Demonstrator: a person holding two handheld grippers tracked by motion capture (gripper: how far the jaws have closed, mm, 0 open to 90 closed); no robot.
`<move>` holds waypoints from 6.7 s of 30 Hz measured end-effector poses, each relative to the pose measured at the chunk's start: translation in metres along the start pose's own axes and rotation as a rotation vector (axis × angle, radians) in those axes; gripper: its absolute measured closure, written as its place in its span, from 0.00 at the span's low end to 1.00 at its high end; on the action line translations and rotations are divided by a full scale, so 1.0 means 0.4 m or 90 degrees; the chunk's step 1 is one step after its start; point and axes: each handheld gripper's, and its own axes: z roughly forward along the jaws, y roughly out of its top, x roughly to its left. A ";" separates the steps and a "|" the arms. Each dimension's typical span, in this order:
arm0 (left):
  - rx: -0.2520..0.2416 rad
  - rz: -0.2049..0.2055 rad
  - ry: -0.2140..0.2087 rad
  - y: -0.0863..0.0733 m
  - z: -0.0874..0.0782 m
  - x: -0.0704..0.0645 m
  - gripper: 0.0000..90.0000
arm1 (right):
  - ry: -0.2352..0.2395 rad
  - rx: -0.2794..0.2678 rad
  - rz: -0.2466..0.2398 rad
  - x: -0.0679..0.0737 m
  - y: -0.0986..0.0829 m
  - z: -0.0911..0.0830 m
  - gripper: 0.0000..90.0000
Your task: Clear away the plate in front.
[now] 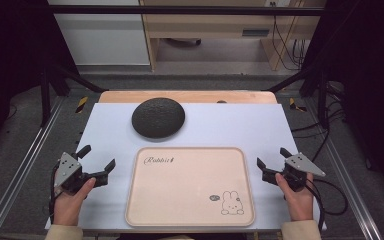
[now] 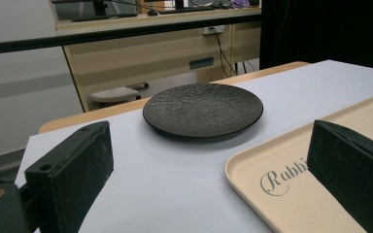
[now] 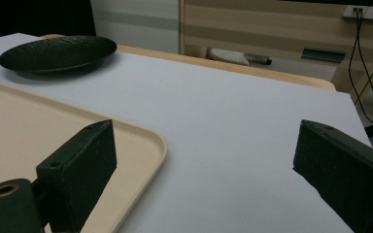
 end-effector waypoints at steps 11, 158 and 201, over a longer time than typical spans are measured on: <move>0.022 0.125 -0.046 0.011 0.046 0.004 0.05 | -0.006 0.008 0.016 0.006 -0.007 -0.021 0.09; 0.188 0.910 -0.179 -0.036 0.497 -0.002 0.92 | -0.019 0.021 0.006 0.007 -0.022 -0.031 0.07; 0.129 0.937 -0.080 0.015 0.434 -0.103 0.92 | -0.024 0.031 0.001 0.004 -0.024 -0.030 0.09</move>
